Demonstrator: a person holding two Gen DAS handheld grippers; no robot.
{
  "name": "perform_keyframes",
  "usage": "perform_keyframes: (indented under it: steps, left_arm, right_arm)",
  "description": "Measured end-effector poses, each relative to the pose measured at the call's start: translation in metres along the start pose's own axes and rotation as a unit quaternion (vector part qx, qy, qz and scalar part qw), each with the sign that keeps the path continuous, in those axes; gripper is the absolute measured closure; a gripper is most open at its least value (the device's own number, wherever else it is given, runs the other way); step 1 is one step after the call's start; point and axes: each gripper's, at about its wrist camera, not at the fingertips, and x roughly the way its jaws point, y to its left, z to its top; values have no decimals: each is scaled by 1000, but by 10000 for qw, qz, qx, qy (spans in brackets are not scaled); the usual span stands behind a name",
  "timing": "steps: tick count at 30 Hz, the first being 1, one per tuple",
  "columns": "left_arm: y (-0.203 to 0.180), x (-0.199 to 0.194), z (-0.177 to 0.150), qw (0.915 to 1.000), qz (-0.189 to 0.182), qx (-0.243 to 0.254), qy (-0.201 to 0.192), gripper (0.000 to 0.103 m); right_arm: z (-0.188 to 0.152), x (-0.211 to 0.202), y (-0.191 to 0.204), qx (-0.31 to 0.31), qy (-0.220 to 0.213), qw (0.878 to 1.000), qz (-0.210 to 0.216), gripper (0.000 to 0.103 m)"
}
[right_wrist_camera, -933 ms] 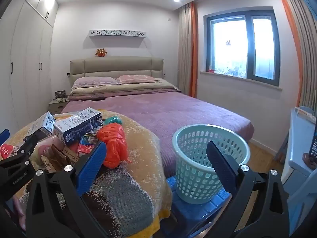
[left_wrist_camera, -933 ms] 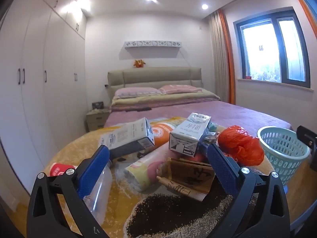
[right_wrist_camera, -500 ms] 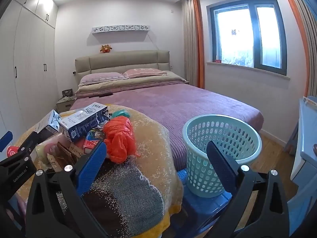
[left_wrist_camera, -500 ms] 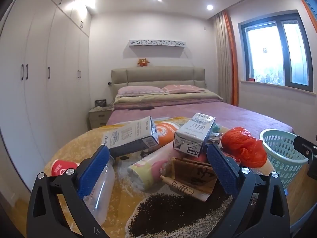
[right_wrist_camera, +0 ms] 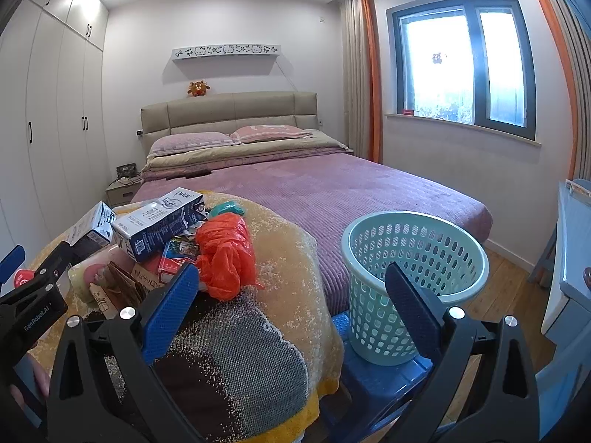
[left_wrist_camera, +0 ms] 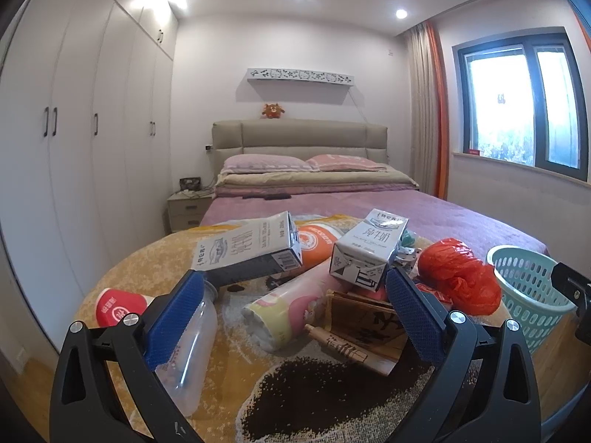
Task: Collect trash
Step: 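Reach both grippers toward the trash pile on the table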
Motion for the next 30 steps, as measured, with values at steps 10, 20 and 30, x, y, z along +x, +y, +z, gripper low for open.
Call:
perform_keyframes:
  steps: [10, 20, 30]
  left_arm:
    - [0, 1, -1, 10000, 81, -45, 26, 7]
    - [2, 2, -1, 9999, 33, -106, 84, 7]
    - [5, 3, -1, 9999, 33, -139, 91, 7]
  right_arm:
    - [1, -4, 4, -84, -70, 9999, -57, 7]
    - [2, -6, 3, -63, -128, 9999, -90, 8]
    - [1, -4, 1, -16, -106, 9999, -80, 7]
